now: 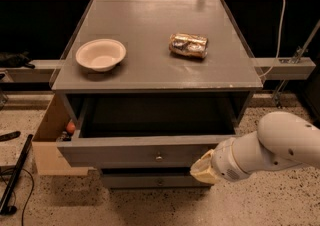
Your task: Close top drawer
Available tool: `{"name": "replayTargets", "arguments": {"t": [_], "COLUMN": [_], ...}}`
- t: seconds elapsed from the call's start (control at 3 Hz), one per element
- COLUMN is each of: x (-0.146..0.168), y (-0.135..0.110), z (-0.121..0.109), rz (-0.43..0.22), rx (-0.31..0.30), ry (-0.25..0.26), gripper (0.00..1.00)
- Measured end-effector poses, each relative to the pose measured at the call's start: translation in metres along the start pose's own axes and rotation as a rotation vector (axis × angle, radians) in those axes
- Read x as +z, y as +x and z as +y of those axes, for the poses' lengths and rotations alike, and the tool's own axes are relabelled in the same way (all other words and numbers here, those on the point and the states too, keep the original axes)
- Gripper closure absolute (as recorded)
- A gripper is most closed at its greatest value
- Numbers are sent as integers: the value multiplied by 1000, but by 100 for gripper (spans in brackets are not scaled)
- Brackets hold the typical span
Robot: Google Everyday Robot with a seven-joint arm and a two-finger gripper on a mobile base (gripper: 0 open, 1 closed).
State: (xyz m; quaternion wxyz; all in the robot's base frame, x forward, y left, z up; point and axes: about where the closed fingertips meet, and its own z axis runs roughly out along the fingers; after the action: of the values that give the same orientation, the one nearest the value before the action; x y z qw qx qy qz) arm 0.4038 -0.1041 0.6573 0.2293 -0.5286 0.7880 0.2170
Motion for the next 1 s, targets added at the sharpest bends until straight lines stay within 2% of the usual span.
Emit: {"name": "replayTargets", "arguments": {"t": [0.33, 0.67, 1.0], "x": [-4, -3, -3], "y": [9, 5, 3], "z": [-28, -58, -63], "rz": [-19, -20, -23], "rx": [24, 28, 27], "ry": [12, 25, 29], "gripper": [100, 100, 84]}}
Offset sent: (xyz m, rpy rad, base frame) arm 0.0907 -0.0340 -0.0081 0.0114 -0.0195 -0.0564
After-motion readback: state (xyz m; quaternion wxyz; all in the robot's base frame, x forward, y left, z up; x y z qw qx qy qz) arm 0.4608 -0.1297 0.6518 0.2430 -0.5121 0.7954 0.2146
